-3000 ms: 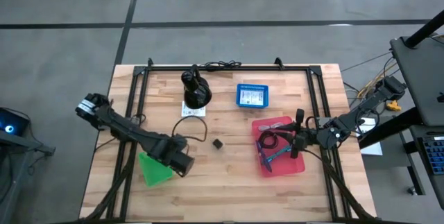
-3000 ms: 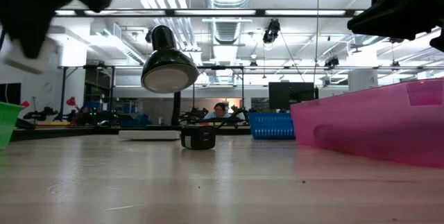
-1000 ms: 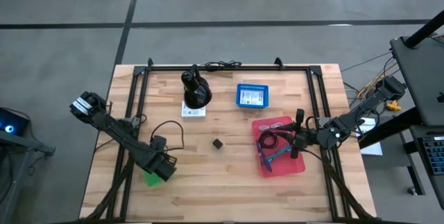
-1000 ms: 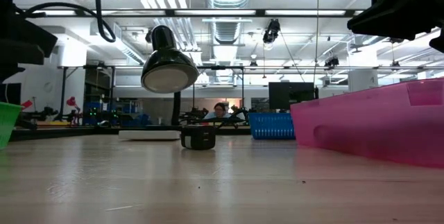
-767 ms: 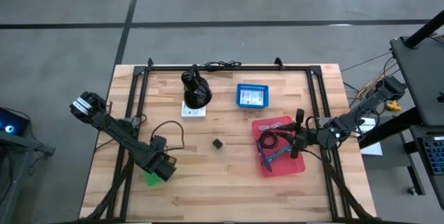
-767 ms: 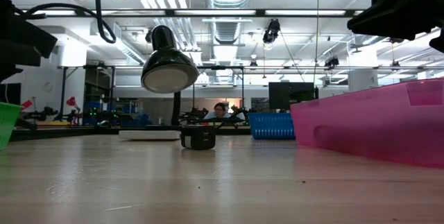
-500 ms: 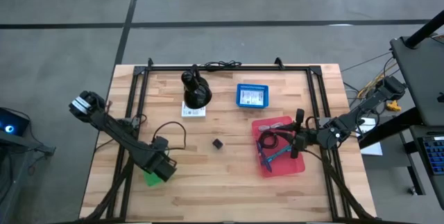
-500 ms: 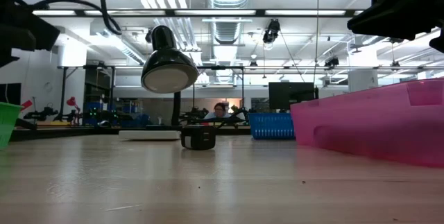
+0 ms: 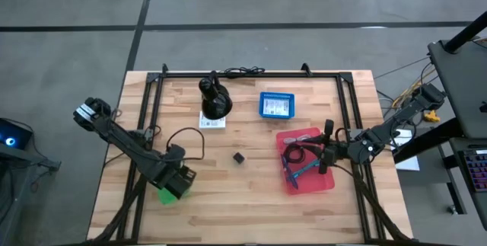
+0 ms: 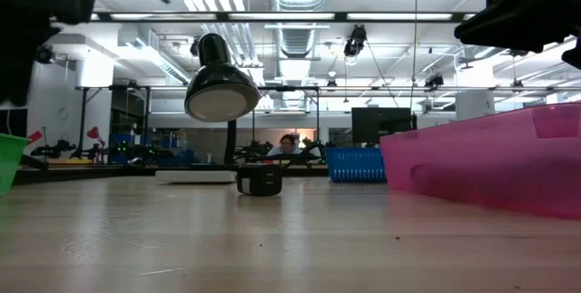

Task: Pick and place items into bin
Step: Put the black charger adapter into the green bin

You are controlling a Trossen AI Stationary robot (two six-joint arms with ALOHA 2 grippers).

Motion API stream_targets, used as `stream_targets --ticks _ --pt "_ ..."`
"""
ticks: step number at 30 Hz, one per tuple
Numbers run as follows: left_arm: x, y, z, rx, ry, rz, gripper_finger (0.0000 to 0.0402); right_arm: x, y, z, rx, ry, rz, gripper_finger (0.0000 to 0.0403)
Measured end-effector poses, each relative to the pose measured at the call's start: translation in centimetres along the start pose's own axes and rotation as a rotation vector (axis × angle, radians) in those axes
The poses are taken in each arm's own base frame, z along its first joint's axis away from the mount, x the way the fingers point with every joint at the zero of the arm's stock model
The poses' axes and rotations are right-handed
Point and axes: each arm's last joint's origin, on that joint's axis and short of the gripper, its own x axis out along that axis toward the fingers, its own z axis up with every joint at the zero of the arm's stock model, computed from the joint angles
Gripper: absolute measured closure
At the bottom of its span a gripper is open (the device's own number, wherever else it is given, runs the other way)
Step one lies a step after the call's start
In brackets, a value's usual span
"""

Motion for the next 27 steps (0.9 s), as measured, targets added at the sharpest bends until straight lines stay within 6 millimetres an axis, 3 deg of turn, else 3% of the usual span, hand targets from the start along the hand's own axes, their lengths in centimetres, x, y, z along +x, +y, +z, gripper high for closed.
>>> stream_targets --ticks 13,18,27 --pt "-1.7 -2.6 1.3 0.238 -0.477 -0.233 0.0191 0.0 0.0 0.0 0.0 0.0 0.0 0.0335" --pt "-1.8 -4.8 1.8 0.415 -0.695 -0.294 0.0191 0.0 0.0 0.0 0.0 0.0 0.0 0.0335" --pt "-2.0 -10.4 3.9 0.844 -1.079 -0.263 0.0191 0.0 0.0 0.0 0.002 -0.002 -0.001 0.0335"
